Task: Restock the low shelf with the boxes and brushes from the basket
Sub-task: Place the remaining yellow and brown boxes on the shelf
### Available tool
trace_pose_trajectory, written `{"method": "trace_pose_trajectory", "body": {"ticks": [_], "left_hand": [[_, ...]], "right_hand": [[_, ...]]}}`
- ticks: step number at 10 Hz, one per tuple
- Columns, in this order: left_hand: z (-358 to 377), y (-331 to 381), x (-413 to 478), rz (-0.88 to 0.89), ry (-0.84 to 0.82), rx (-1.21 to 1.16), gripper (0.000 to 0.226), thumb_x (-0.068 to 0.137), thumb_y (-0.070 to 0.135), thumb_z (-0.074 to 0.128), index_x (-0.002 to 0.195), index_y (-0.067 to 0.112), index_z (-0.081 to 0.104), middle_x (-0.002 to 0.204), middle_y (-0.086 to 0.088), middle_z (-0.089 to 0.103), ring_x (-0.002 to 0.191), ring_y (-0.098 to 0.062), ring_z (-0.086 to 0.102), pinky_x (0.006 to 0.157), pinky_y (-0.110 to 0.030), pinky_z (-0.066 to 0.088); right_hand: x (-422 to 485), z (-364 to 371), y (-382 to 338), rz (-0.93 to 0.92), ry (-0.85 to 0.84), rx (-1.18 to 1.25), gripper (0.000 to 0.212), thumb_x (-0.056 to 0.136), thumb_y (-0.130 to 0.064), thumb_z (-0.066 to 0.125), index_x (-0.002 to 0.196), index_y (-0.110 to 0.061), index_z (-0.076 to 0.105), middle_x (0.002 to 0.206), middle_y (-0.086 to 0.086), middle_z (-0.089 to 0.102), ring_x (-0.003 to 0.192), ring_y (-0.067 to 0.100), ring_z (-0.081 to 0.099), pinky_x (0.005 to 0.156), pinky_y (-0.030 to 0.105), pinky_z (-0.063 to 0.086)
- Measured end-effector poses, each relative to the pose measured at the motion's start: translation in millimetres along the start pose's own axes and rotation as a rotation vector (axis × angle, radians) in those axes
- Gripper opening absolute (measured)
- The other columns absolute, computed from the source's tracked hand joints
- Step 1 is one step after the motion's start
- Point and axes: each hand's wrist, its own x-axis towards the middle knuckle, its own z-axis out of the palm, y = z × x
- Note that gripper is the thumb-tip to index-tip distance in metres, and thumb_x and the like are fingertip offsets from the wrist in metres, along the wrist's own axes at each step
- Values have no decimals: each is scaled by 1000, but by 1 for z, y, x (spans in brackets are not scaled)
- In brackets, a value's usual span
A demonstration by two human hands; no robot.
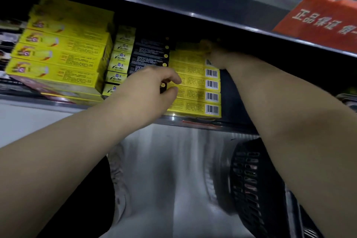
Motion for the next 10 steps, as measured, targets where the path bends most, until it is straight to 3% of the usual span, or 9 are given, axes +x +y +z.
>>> {"method": "trace_pose_trajectory", "body": {"ticks": [1,2,3,4,5,6,7,9,10], "left_hand": [[-2,0,2,11,19,-20,20,90,28,55,106,33,64,110,6,58,102,-9,56,74,-20,42],[-1,6,0,24,9,-16,21,89,28,55,108,32,63,113,4,56,103,-10,56,82,-23,43],[2,16,-4,40,9,-10,22,90,28,54,110,33,62,110,9,52,100,-7,54,80,-23,44],[6,25,-8,73,18,27,23,90,29,53,112,35,60,109,14,46,100,-2,48,67,-16,32],[12,33,-13,114,10,50,24,91,28,52,114,33,59,109,13,44,100,-3,46,67,-15,30],[16,40,-21,149,-7,74,25,92,26,51,116,30,58,109,10,43,101,-7,47,73,-16,28],[20,50,-27,179,-32,89,27,92,24,51,118,28,58,117,7,51,104,-6,48,74,-16,29],[40,95,-42,266,-44,84,29,91,22,51,119,25,59,119,5,58,109,-12,52,86,-23,39],[57,126,-56,379,-51,111,29,91,23,51,118,22,59,118,0,58,110,-18,53,92,-32,41]], "right_hand": [[10,10,1,6,-60,-10,47,101,-23,33,147,-18,27,150,14,30,136,31,33,111,37,26],[10,7,7,24,-110,-59,49,101,-28,30,149,-26,18,146,14,37,118,32,50,99,40,39],[6,7,5,34,-175,-49,54,101,-29,27,148,-38,3,127,18,53,70,21,52,63,35,44],[-3,11,-1,-11,-116,-123,51,100,-28,25,149,-32,12,146,16,37,101,21,49,83,39,40],[-20,2,-8,-32,-162,-230,55,95,-14,33,148,-21,21,138,14,45,90,25,53,76,36,40],[-47,-18,-12,-107,-195,-322,56,90,-1,40,144,-12,31,138,13,45,108,28,52,78,29,36],[-90,-44,-15,-134,-187,-326,50,94,-4,39,143,-12,35,142,12,43,118,28,50,91,30,43],[-202,-83,11,-177,-46,-78,40,95,-22,49,134,-18,48,140,8,44,128,23,42,107,32,33],[-260,-88,34,-217,98,99,33,90,-12,56,122,-13,57,127,7,52,121,17,45,105,21,30]]}}
